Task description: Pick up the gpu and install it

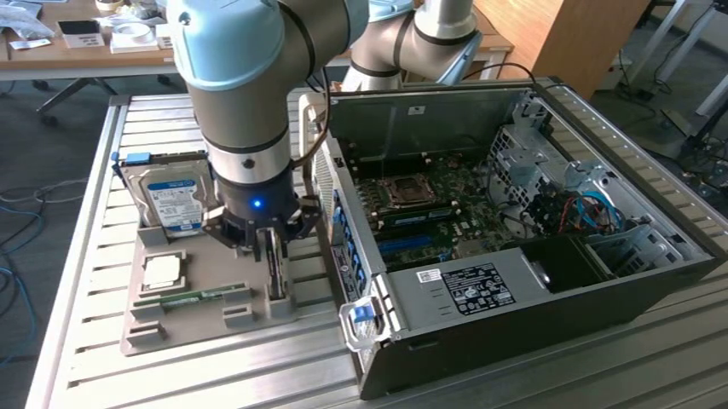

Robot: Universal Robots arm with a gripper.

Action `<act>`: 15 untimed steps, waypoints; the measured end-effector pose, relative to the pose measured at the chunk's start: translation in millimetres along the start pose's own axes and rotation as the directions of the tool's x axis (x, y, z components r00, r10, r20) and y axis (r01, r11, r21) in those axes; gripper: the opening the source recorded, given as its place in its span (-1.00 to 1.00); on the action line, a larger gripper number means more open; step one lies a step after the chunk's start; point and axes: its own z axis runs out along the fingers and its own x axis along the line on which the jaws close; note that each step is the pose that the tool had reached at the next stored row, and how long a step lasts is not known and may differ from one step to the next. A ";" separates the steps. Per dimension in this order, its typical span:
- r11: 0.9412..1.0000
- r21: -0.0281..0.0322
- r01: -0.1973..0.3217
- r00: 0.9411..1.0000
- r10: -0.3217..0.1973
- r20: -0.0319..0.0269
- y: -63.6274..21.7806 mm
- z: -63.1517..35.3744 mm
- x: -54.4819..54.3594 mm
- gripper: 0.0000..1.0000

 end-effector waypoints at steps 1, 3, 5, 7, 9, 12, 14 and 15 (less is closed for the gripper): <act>1.000 0.000 0.000 1.000 0.000 0.000 0.0 0.0 0.1 -0.17; 1.000 0.000 0.000 1.000 0.000 0.000 0.0 0.0 0.0 -0.17; 1.000 0.000 0.000 1.000 0.000 0.000 0.0 0.1 0.0 -0.17; 1.000 0.000 0.000 1.000 0.000 0.000 0.2 0.3 0.0 -0.17; 1.000 0.000 0.000 1.000 0.000 0.000 1.4 0.7 0.2 -0.17; 1.000 0.000 0.000 1.000 0.000 0.000 4.1 1.4 0.4 -0.17; 1.000 0.000 0.000 1.000 0.000 0.000 5.8 1.9 0.5 -0.17; 1.000 0.000 0.000 1.000 0.000 0.000 6.1 2.6 0.6 -0.17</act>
